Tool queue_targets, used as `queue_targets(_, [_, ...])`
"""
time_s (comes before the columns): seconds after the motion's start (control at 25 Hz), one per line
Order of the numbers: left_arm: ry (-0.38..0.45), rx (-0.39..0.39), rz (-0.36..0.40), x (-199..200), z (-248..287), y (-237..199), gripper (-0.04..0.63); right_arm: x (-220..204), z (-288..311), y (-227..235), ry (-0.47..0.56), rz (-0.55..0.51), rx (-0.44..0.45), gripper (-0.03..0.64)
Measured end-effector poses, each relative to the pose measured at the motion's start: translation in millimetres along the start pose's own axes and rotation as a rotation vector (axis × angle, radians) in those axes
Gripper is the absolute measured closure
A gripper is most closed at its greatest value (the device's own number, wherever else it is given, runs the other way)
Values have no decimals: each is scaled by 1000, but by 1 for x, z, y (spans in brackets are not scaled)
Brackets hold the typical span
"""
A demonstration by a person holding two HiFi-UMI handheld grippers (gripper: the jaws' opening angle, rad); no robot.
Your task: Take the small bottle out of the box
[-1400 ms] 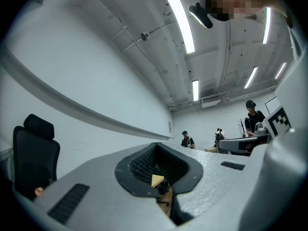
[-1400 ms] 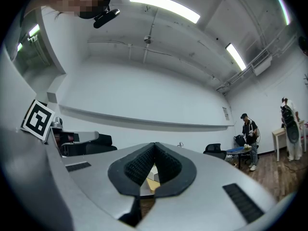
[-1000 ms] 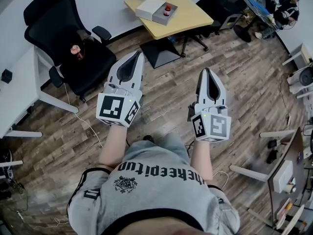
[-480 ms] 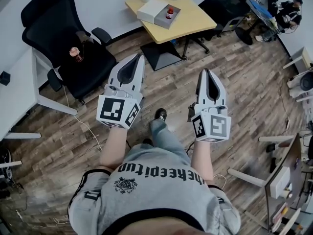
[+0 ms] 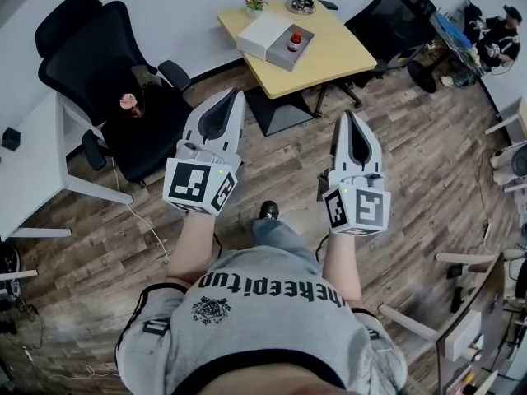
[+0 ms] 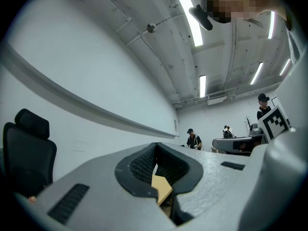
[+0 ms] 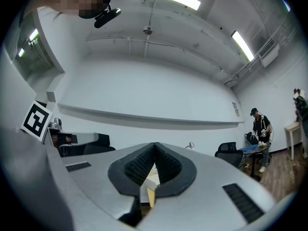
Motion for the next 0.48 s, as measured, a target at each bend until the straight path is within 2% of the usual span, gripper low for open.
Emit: queue_targets(0.48, [19,6,27,-11,93,-44,592,-7,101,32,30,10,22,615])
Point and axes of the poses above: the fingertips, and each gripper's own axes: z forward along the fingers, y to its right, x out of its top, the point moved 2 cm from there along -z, backward along the fingers, and after that the axes turned 15 degrees about -x, right-handed, at the moved point
